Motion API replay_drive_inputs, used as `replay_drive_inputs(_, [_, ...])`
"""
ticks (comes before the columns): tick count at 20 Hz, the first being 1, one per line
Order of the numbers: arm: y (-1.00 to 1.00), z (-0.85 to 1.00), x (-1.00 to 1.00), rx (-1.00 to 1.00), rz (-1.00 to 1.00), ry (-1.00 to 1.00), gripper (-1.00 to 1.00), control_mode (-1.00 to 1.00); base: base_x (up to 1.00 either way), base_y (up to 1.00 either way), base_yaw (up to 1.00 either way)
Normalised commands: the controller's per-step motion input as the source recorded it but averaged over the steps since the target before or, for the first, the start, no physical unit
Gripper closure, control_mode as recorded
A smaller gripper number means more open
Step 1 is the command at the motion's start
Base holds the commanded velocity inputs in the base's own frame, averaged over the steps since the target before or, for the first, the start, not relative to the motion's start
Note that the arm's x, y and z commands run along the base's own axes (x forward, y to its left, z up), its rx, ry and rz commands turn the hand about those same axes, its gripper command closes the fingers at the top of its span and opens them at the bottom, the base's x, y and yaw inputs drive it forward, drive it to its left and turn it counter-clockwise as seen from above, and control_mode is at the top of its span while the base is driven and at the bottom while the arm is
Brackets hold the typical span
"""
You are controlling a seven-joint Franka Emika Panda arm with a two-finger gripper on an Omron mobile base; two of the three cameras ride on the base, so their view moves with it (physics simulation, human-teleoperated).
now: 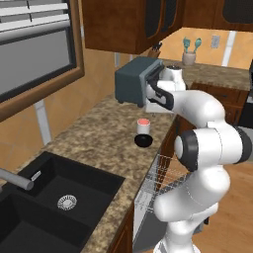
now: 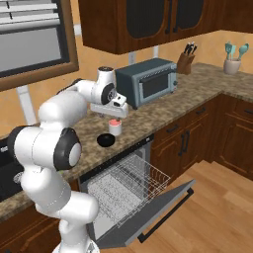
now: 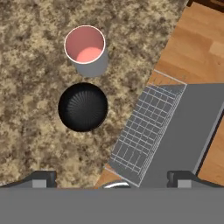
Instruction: Pick up the cup and bowl from the counter, place them in the dishwasher, and close the dishwasher door.
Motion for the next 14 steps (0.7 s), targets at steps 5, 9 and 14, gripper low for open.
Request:
replay_drive_inputs(5, [-0.01, -0.5, 0.54, 0.0, -0.01, 0.0, -1.0, -1.0, 0.0, 0.0, 0.0])
replay_drive_inputs(9, [-0.01, -0.42, 0.5, 0.0, 0.0, 0.0, -1.0, -1.0, 0.0, 0.0, 0.0])
replay_drive_inputs(14, [0.0, -0.35, 0.46, 0.0, 0.0, 0.0, -1.0, -1.0, 0.0, 0.0, 0.0])
